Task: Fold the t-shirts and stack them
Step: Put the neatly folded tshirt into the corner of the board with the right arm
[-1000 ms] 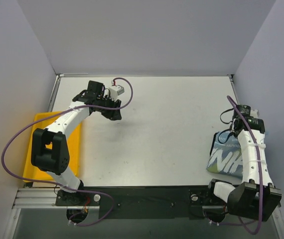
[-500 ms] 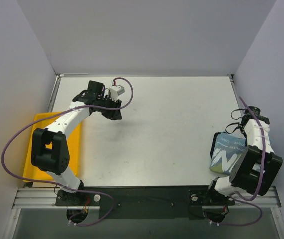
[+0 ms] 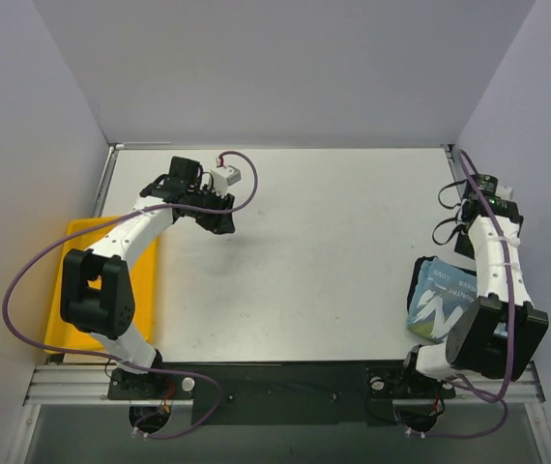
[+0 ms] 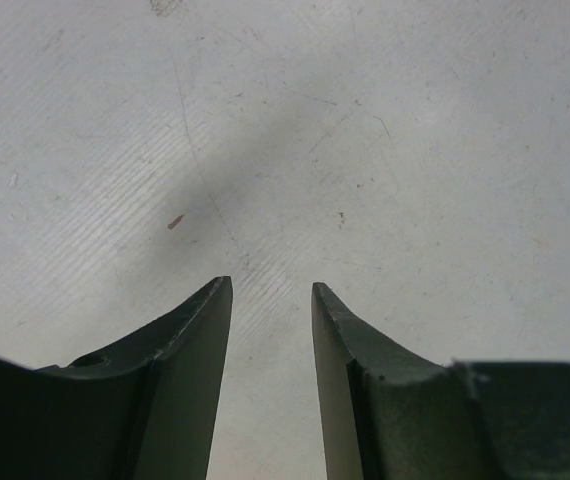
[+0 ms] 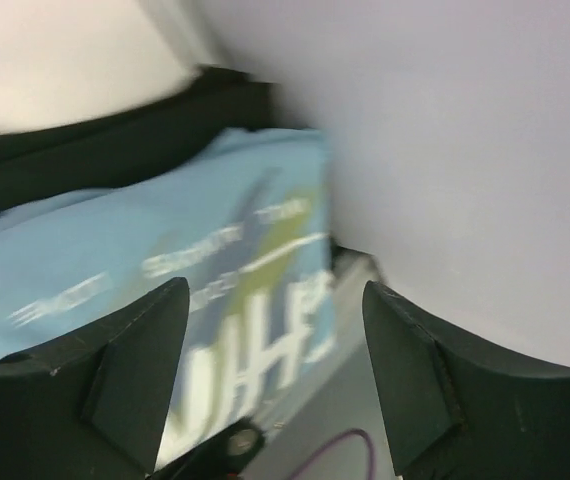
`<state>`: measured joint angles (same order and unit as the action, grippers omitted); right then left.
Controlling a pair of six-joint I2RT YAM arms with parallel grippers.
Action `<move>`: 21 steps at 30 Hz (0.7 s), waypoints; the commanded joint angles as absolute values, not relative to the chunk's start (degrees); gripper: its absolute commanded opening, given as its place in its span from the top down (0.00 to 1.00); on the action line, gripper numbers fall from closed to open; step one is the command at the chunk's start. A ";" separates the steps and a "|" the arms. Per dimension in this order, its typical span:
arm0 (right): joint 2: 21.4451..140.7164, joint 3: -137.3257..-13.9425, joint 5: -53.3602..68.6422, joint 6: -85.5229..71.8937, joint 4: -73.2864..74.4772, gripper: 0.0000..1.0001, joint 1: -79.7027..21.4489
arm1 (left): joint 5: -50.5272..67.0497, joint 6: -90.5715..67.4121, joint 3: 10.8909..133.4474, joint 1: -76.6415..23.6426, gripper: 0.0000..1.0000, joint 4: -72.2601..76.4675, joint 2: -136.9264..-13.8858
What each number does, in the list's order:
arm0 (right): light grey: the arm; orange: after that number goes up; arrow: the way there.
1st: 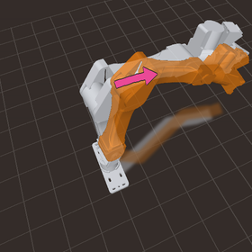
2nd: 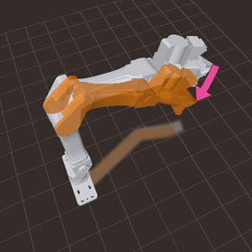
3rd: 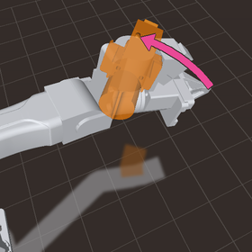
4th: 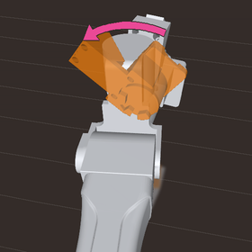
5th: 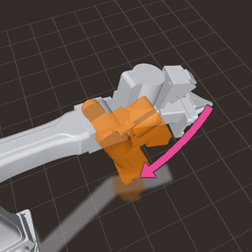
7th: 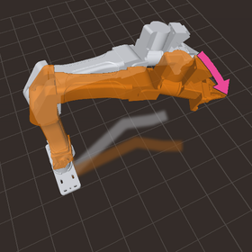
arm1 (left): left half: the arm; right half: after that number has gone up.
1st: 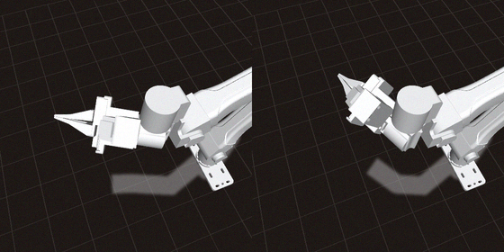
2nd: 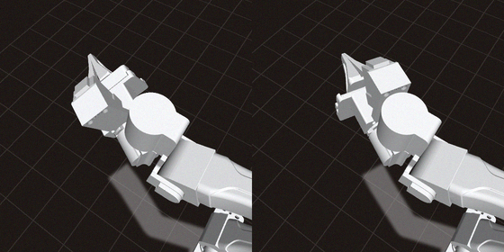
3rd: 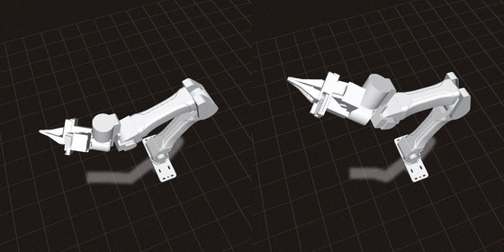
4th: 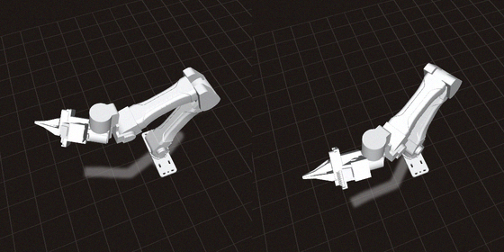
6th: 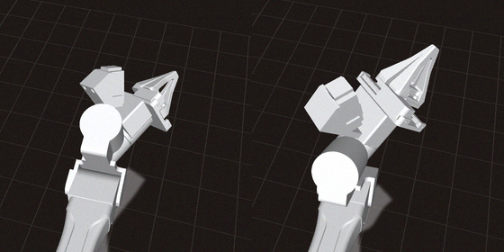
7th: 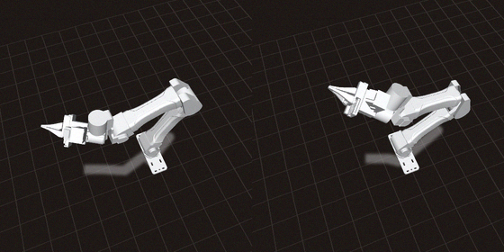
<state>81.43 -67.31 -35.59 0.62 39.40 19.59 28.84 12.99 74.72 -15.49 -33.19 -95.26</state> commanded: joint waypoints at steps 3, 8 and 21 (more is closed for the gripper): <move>72.17 -67.78 -5.32 -5.71 46.94 0.35 10.55 | 26.98 16.69 76.20 -14.15 0.52 -36.12 -94.40; 51.65 -50.32 8.16 -7.29 23.98 0.03 8.09 | 27.33 17.66 74.54 -12.30 0.48 -36.13 -92.11; 37.61 -22.86 22.41 -12.30 -12.02 0.00 6.07 | 15.92 13.47 51.87 -9.06 0.42 -23.92 -67.77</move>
